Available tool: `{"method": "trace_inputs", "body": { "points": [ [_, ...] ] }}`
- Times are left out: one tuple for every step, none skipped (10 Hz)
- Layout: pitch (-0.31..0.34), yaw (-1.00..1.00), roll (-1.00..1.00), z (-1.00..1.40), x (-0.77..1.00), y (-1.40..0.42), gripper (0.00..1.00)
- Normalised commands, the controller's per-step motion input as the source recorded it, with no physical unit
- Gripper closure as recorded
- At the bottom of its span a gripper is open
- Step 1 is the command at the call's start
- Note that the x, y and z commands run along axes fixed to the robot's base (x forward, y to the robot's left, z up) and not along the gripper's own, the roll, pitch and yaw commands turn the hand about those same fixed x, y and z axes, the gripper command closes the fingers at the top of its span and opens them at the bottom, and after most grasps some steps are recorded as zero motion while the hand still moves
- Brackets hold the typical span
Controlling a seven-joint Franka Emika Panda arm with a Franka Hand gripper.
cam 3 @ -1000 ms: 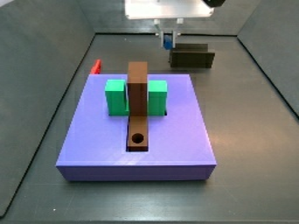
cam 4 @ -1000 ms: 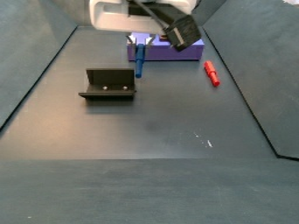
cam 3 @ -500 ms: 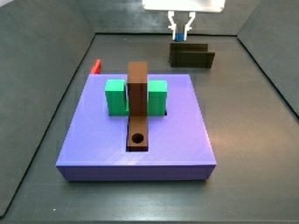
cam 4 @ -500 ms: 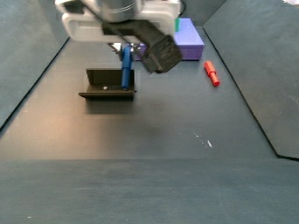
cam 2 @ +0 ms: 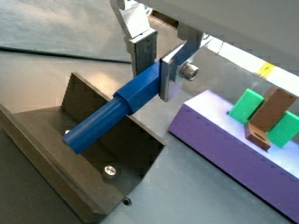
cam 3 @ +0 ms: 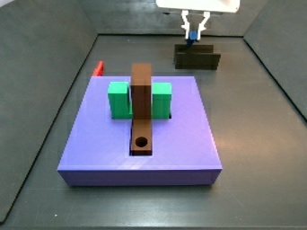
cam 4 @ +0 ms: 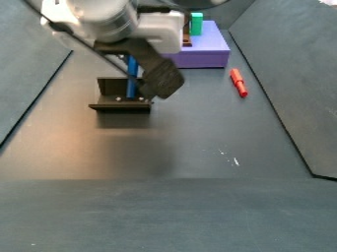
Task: Pick up the blue object. Move up. Place the blue object on the fixture. Regrasp the blue object. Move to above the board. Insert the blue object.
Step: Place the blue object on the fixture, then regrasp the blue object.
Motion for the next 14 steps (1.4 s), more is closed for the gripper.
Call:
{"method": "trace_inputs", "body": {
  "points": [
    [0.0,-0.32,-0.35,-0.29,0.29,0.1,1.0],
    [0.0,-0.23,-0.21,-0.29,0.19,0.09,1.0],
    [0.0,-0.12,0.0,-0.21,0.09,0.0,1.0],
    [0.003,-0.06,0.0,-0.17,0.14,0.0,1.0],
    [0.114,-0.03,0.11,-0.1,0.2,-0.05,1.0],
    [0.18,0.0,0.11,-0.13,0.3,-0.03,1.0],
    [0.154,0.0,0.06,-0.16,0.3,0.0,1.0],
    [0.169,-0.01,0.02,-0.17,0.33,0.0,1.0],
    [0.129,-0.02,0.0,-0.17,0.3,0.0,1.0],
    [0.091,-0.06,0.0,-0.09,0.22,0.0,1.0],
    [0.034,0.0,0.0,0.0,0.0,0.0,1.0],
    [0.0,0.0,0.0,0.0,0.0,0.0,1.0],
    [0.0,0.0,0.0,0.0,0.0,0.0,0.0],
    [0.0,0.06,0.89,0.71,-0.25,0.0,0.0]
  ]
}}
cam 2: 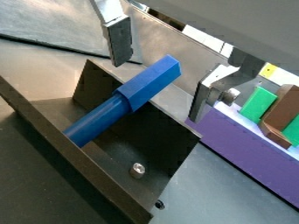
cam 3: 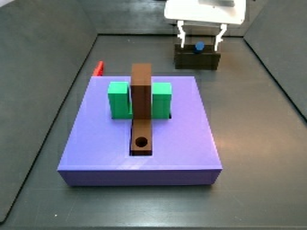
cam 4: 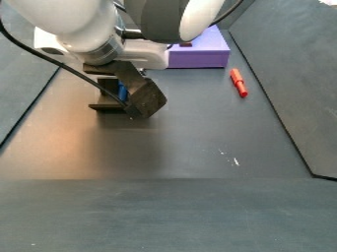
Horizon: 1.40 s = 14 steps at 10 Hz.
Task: Pick up the blue object. Move up. Place the blue object on the fixture. Regrasp the blue object. Move to above the board. Insert the blue object.
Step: Regrasp the blue object.
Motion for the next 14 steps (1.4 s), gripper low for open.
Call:
{"method": "trace_inputs", "body": {
  "points": [
    [0.0,0.05,0.84,0.77,-0.23,0.0,0.0],
    [-0.009,0.05,0.79,0.83,-0.22,0.0,0.0],
    [-0.023,0.05,0.82,0.81,-0.23,-0.01,0.0],
    [-0.154,0.04,0.67,0.78,-0.1,-0.13,0.0],
    [-0.311,0.01,0.41,0.71,0.0,-0.26,0.0],
    [-0.36,0.0,0.34,0.66,0.01,-0.27,0.0],
    [-0.411,0.0,0.37,0.51,0.13,-0.31,0.0],
    [-0.423,0.0,0.88,0.11,0.26,-0.36,0.0],
    [-0.317,0.0,1.0,0.01,0.29,-0.21,0.0],
    [-0.22,0.09,1.0,0.05,0.24,-0.04,0.0],
    [-0.12,0.21,1.0,0.06,0.32,0.0,0.0],
    [-0.091,0.28,1.0,0.05,0.31,0.0,0.0],
    [-0.103,0.39,1.0,0.0,0.22,0.0,0.0],
    [-0.129,0.44,1.0,-0.01,0.17,-0.06,0.0]
  ]
}}
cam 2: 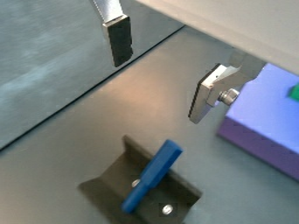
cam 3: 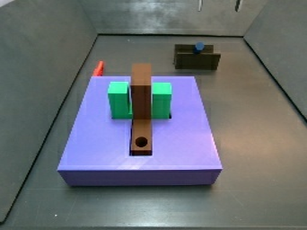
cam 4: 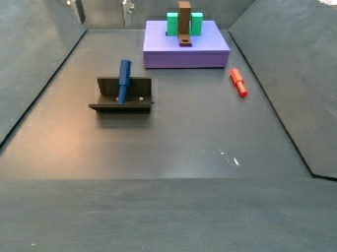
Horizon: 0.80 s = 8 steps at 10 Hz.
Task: Pick up the blue object. Move up. Place the blue object on the fixture. Regrasp the blue object. Move to above the board. Insert the blue object.
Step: Regrasp the blue object.
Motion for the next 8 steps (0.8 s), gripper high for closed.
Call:
{"method": "trace_inputs", "body": {
  "points": [
    [-0.089,0.47,1.0,0.0,0.11,-0.01,0.0],
    [-0.023,0.49,1.0,0.0,0.06,0.0,0.0],
    [-0.02,0.5,1.0,-0.01,0.01,0.0,0.0],
    [-0.057,0.52,1.0,-0.06,0.01,-0.01,0.0],
    [-0.054,0.51,1.0,-0.09,0.0,-0.03,0.0],
    [0.0,0.4,1.0,-0.29,-0.02,-0.15,0.0],
    [0.0,0.31,1.0,-0.31,-0.06,-0.14,0.0],
    [0.0,0.27,1.0,-0.3,-0.03,-0.13,0.0]
  ]
}}
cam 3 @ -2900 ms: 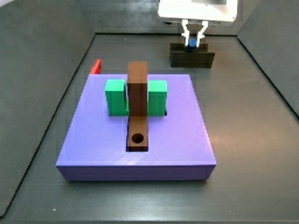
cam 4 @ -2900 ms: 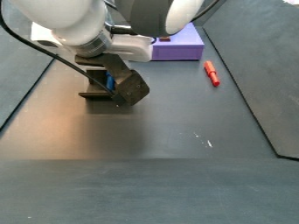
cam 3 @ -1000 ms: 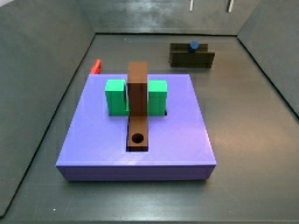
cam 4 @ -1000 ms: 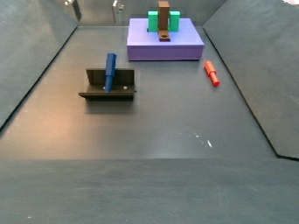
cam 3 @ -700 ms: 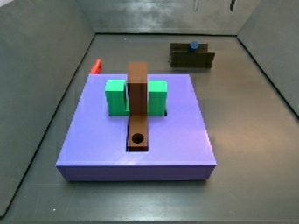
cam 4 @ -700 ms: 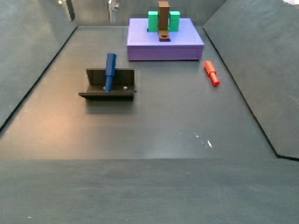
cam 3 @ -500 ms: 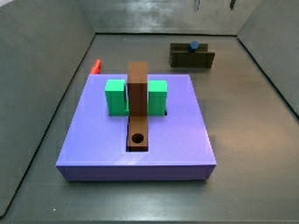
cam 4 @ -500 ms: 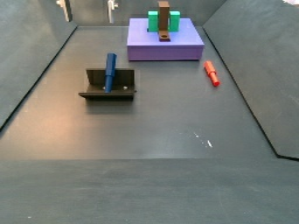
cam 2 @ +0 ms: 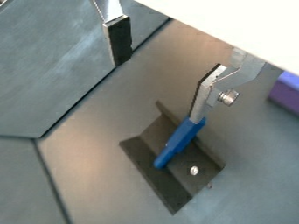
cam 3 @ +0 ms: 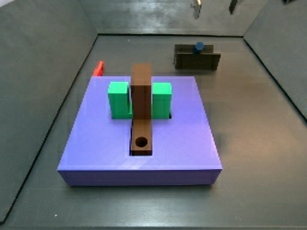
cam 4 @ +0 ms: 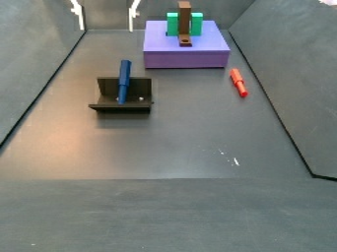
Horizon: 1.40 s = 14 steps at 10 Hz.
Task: Pick up the blue object. Move up. Place the blue object on the fixture. Regrasp the blue object. Move to above the board. Insert the blue object.
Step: Regrasp the blue object.
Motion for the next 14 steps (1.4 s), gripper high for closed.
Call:
{"method": "trace_inputs", "body": {
  "points": [
    [0.0,0.24,1.0,-0.27,0.0,-0.1,0.0],
    [0.006,0.23,1.0,-0.23,0.0,-0.07,0.0],
    [0.037,0.23,1.0,-0.18,-0.03,-0.03,0.0],
    [0.034,0.22,1.0,-0.22,-0.02,-0.07,0.0],
    [0.037,0.18,0.98,-0.33,0.0,-0.11,0.0],
    [0.0,0.03,0.36,-0.3,-0.02,-0.08,0.0],
    [0.0,0.0,0.17,-0.2,0.0,-0.03,0.0],
    [0.0,0.0,0.0,-0.04,0.0,0.0,0.0],
    [0.0,0.01,0.02,-0.09,0.0,0.0,0.0],
    [0.143,-0.04,0.13,-0.34,0.04,0.0,0.0],
    [0.417,-0.18,0.13,-0.4,0.25,0.0,0.0],
    [0.697,-0.27,0.14,-0.39,0.46,0.0,0.0],
    [0.583,-0.18,0.03,-0.34,0.41,0.0,0.0],
    [0.38,-0.07,0.0,-0.27,0.26,0.0,0.0]
  ]
}}
